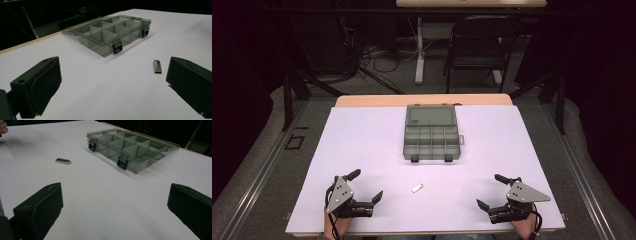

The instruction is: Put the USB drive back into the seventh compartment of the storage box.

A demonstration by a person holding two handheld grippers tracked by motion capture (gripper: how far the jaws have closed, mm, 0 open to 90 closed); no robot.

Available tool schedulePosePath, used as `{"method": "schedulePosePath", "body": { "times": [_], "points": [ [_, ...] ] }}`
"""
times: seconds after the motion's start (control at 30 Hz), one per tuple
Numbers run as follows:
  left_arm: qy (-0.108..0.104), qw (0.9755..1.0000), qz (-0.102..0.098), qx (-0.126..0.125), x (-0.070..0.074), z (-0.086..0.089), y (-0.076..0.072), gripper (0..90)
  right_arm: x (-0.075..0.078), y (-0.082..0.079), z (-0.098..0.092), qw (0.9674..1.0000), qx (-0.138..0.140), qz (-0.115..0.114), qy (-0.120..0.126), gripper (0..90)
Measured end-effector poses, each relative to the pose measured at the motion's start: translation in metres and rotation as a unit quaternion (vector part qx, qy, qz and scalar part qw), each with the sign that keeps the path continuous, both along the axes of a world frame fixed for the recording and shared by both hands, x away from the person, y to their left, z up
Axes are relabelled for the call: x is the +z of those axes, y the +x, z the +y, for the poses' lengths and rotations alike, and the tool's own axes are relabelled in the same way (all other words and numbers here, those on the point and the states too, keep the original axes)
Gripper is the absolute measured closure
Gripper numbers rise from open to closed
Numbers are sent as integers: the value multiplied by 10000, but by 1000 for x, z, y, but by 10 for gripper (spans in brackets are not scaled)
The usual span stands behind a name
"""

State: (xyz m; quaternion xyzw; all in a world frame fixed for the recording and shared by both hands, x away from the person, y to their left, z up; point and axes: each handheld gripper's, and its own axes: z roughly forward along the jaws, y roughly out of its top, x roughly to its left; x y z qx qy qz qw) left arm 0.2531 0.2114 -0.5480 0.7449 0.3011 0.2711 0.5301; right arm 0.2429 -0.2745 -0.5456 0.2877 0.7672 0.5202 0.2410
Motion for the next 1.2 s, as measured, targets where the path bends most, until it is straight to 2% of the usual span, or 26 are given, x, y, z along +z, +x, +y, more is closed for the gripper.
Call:
{"method": "schedulePosePath", "body": {
  "times": [0.27, 0.33, 0.87, 1.2],
  "points": [
    [72, 9997, 240, -35, 3, -14, 5, 0, -1, 1, 0, 10000, 1, 41, -32, 0],
    [144, 9994, 312, -32, 3, -17, 7, 0, -1, 2, 1, 10000, 8, 60, -43, 0],
    [382, 9976, 577, -69, 1, -43, 17, 0, -2, 3, 2, 9999, 21, 89, -55, 0],
    [474, 9959, 776, 15, -2, -55, 22, 0, -2, 3, 2, 9999, 8, 119, -52, 0]
  ]
}}
